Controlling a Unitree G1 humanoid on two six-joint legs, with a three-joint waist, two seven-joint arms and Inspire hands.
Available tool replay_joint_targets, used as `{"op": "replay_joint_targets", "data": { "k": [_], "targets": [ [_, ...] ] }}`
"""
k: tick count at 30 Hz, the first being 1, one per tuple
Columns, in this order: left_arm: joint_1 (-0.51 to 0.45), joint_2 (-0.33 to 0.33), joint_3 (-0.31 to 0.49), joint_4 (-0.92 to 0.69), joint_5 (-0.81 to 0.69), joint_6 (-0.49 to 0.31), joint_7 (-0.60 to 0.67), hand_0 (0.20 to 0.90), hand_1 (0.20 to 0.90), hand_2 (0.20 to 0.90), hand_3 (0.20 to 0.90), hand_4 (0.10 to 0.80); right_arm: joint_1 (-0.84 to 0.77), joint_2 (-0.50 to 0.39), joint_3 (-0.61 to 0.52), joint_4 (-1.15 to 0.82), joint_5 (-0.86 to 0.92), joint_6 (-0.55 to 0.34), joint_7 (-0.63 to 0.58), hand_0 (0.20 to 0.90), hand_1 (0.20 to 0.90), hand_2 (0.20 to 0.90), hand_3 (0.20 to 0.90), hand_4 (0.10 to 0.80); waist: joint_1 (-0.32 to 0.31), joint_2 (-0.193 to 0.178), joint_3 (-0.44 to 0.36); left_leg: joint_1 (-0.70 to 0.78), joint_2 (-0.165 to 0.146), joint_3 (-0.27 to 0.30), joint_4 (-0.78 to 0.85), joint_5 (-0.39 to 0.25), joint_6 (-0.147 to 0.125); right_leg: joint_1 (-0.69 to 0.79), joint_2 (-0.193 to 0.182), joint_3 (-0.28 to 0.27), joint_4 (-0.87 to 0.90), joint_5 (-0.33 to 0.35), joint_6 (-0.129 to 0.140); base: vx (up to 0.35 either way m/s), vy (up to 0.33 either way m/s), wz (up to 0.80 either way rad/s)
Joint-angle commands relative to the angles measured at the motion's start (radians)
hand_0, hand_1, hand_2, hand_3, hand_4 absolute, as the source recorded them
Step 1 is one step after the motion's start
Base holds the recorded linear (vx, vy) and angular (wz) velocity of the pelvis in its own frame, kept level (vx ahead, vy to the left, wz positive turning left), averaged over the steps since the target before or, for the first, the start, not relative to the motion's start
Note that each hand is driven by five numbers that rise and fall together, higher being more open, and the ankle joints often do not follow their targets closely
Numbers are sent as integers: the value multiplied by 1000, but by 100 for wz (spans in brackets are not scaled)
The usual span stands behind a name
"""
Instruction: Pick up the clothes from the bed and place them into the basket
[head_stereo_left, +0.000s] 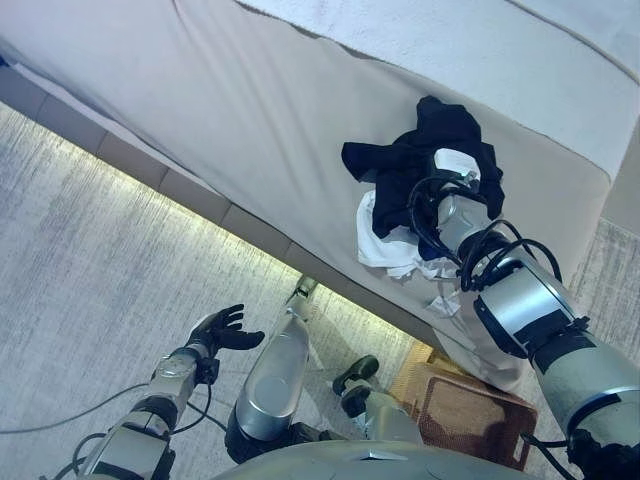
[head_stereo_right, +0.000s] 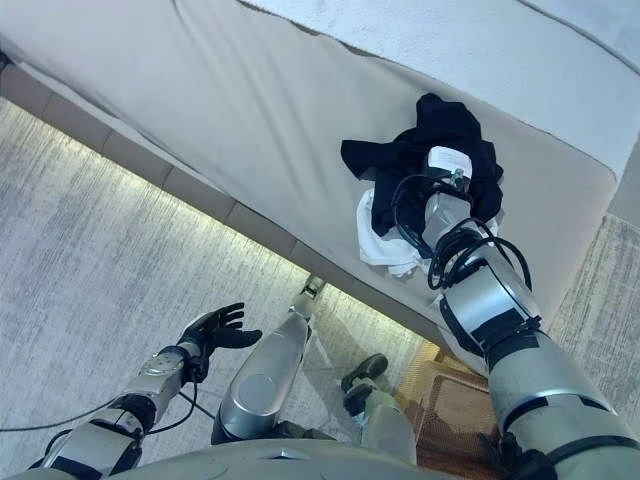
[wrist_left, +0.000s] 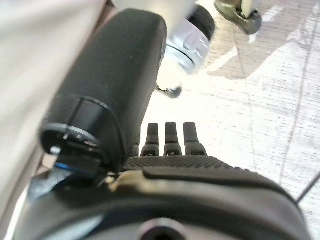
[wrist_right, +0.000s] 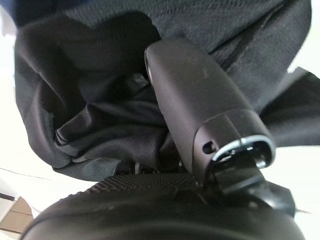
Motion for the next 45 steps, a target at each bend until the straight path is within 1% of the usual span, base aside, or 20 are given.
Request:
{"op": "replay_joint_targets", "data": {
  "k": [1, 3, 5, 6, 7, 8, 9, 10, 11, 14, 15, 16, 19, 23, 28, 32, 34, 38, 40, 45],
  "targets": [
    [29, 6, -68, -53, -21, -11, -25, 900, 900, 900, 900, 800, -25, -115, 9, 43, 49, 80, 77, 300, 300, 300, 200, 100, 39, 38, 30, 65, -4, 74, -22, -124, 66, -73, -4, 26, 121, 47, -20, 28, -93, 22],
    [19, 11, -76, -60, -17, 7, -20, 900, 900, 900, 900, 800, -37, -123, 7, 37, 92, 48, 18, 300, 300, 300, 200, 100, 37, 40, 32, 81, 0, 64, -39, -121, 63, -73, -4, 25, 126, 51, -17, 25, -68, 26],
    [20, 15, -83, -63, -15, 16, -10, 900, 900, 900, 900, 800, -64, -140, 3, -9, 173, -1, -111, 300, 300, 300, 200, 100, 30, 38, 26, 111, 7, 61, -60, -122, 59, -64, -5, 30, 128, 58, -12, 31, -40, 18],
    [21, 16, -83, -63, -16, 16, -9, 900, 900, 900, 900, 800, -66, -142, 3, -14, 177, 13, -109, 300, 300, 300, 200, 100, 29, 38, 26, 115, 8, 62, -63, -122, 59, -62, -5, 31, 128, 58, -11, 38, -32, 7],
    [43, 21, -84, -58, -14, 3, -2, 900, 900, 900, 900, 800, -99, -179, -18, -119, 232, -88, -299, 300, 300, 300, 200, 100, 7, 32, 14, 150, 18, 73, -81, -128, 54, -57, -4, 45, 132, 64, -7, 0, 0, 0],
    [46, 22, -85, -58, -15, 0, 0, 900, 900, 900, 900, 800, -100, -182, -19, -128, 243, -104, -331, 300, 300, 300, 200, 100, 5, 32, 13, 154, 19, 75, -83, -128, 54, -55, -4, 47, 133, 65, -6, 17, -1, -10],
    [68, 20, -78, -62, -21, -5, 11, 900, 900, 900, 900, 800, -108, -215, -35, -273, 260, -84, -378, 300, 300, 300, 200, 100, -17, 25, 2, 176, 25, 87, -94, -132, 52, -50, 1, 59, 128, 64, -5, -1, 13, -19],
    [81, 19, -74, -65, -16, -10, 13, 900, 900, 900, 900, 800, -102, -231, -43, -334, 287, -110, -444, 300, 300, 300, 200, 100, -28, 22, -4, 188, 28, 94, -100, -134, 51, -46, 3, 66, 126, 63, -4, 9, 47, -27],
    [110, 10, -53, -65, -19, -11, 18, 900, 900, 900, 900, 800, -72, -271, -112, -534, 277, -109, -485, 300, 300, 300, 200, 100, -64, 19, -25, 222, 33, 113, -112, -143, 52, -38, 9, 86, 121, 59, -4, 13, 48, -26],
    [135, -7, -31, -44, 7, -13, 10, 900, 900, 900, 900, 800, -9, -302, -214, -735, 234, -168, -545, 300, 300, 300, 200, 100, -106, 21, -58, 274, 35, 133, -126, -157, 56, -19, 17, 112, 113, 51, -3, 24, 66, -31],
    [138, -10, -31, -40, 12, -13, 9, 900, 900, 900, 900, 800, 5, -308, -231, -764, 225, -182, -560, 300, 300, 300, 200, 100, -112, 25, -63, 269, 32, 140, -120, -141, 62, -19, 15, 101, 102, 70, -13, -5, 60, -32],
    [147, -17, -28, -32, 24, -16, 5, 900, 900, 900, 900, 800, 23, -319, -260, -827, 202, -198, -575, 300, 300, 300, 200, 100, -123, 27, -79, 285, 32, 143, -124, -146, 63, -9, 18, 107, 94, 68, -13, 0, 40, -30],
    [181, -36, -13, -11, 62, -15, -6, 900, 900, 900, 900, 800, 99, -350, -324, -1008, 165, -193, -565, 300, 300, 300, 200, 100, -151, 30, -132, 339, 38, 161, -138, -157, 61, 34, 36, 127, 62, 50, -11, 111, -10, -25],
    [210, -49, 4, 14, 112, -12, -20, 900, 900, 900, 900, 800, 189, -384, -377, -1136, 156, -206, -558, 300, 300, 300, 200, 100, -179, 21, -196, 382, 47, 182, -157, -160, 52, 84, 69, 144, 6, 32, -9, 73, -92, -30],
    [230, -76, 15, 57, 167, -9, -21, 900, 900, 900, 900, 800, 276, -427, -442, -1208, 175, -209, -560, 300, 300, 300, 200, 100, -208, 9, -261, 408, 60, 210, -170, -159, 34, 135, 103, 154, -62, 9, -12, 27, -100, -13],
    [239, -93, 29, 81, 197, 6, -9, 900, 900, 900, 900, 800, 338, -455, -504, -1247, 203, -200, -585, 300, 300, 300, 200, 100, -237, 5, -297, 425, 59, 236, -170, -166, 34, 147, 110, 164, -86, 7, -18, -8, -70, -12],
    [243, -97, 45, 98, 222, 23, -5, 900, 900, 900, 900, 800, 398, -468, -557, -1278, 220, -200, -609, 300, 300, 300, 200, 100, -267, 12, -313, 443, 62, 261, -170, -175, 33, 150, 113, 177, -95, 4, -21, -24, -77, -11],
    [244, -97, 70, 106, 250, 69, -9, 900, 900, 900, 900, 800, 546, -472, -655, -1324, 244, -204, -630, 300, 300, 300, 200, 100, -336, 38, -334, 478, 67, 314, -170, -191, 32, 154, 119, 230, -114, 5, -24, -47, -49, -39],
    [242, -96, 70, 104, 256, 77, -11, 900, 900, 900, 900, 800, 590, -463, -677, -1332, 244, -194, -628, 300, 300, 300, 200, 100, -351, 46, -337, 486, 69, 330, -170, -195, 31, 153, 121, 247, -117, 7, -25, -53, -47, -41],
    [229, -94, 70, 64, 216, 107, -13, 900, 900, 900, 900, 800, 775, -396, -702, -1298, 252, -214, -569, 300, 300, 300, 200, 100, -438, 71, -345, 507, 76, 393, -170, -205, 24, 147, 135, 318, -145, 20, -30, -60, -60, -44]
  ]
}}
